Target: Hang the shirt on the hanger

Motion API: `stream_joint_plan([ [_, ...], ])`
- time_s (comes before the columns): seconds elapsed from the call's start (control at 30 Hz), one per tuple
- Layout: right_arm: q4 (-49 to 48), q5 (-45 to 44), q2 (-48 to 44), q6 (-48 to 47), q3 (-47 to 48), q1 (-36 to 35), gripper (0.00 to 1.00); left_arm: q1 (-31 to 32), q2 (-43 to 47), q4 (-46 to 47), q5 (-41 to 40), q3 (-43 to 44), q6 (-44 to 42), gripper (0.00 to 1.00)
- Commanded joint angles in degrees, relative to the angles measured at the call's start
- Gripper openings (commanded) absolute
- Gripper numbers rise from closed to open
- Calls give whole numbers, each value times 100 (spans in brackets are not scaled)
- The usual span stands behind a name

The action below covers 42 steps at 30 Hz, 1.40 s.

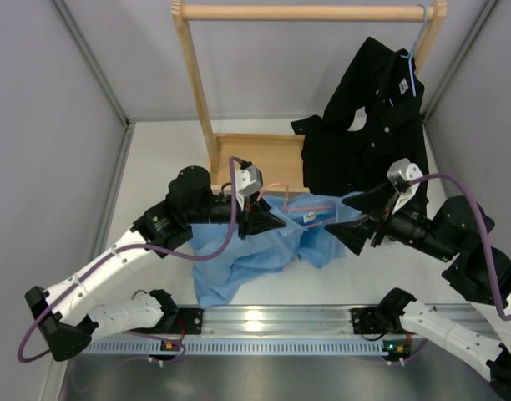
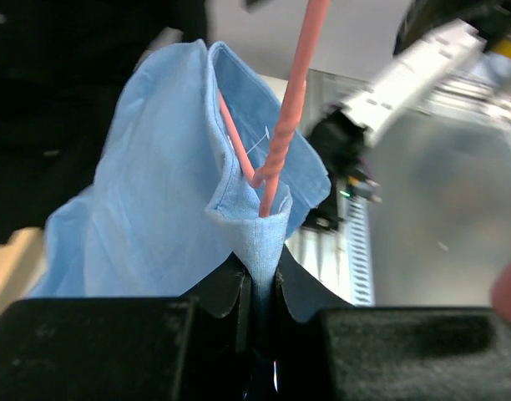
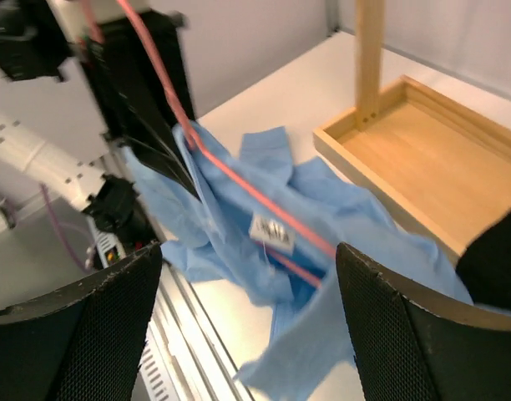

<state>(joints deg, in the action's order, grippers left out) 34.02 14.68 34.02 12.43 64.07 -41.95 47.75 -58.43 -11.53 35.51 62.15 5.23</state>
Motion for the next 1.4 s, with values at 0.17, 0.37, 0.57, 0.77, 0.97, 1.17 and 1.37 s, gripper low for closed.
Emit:
stream_joint_plan([
  [0.17, -70, 2170, 1370, -1084, 957, -32, 76, 147, -590, 670, 2618, 517, 13, 0],
  [0.37, -1054, 3249, 1739, -813, 818, -41, 70, 191, -678, 670, 2857, 517, 13, 0],
  [0.57, -2030, 3770, 1792, -276, 493, -41, 66, 191, -783, 670, 2541, 517, 30, 0],
  [0.77, -2242, 3709, 1836, -214, 369, -41, 51, 191, -898, 670, 2637, 623, 92, 0],
  [0.97, -2295, 3482, 1898, -223, 369, -32, 0, 182, -801, 521, 2383, 675, -75, 1],
  [1.17, -1839, 2140, 1441, -662, 290, -23, 0, 182, 103, -147, -962, 684, -462, 98],
  [1.37, -1126, 329, 1090, -873, 580, -23, 0, 182, 1781, -25, -4295, -131, 117, 98],
])
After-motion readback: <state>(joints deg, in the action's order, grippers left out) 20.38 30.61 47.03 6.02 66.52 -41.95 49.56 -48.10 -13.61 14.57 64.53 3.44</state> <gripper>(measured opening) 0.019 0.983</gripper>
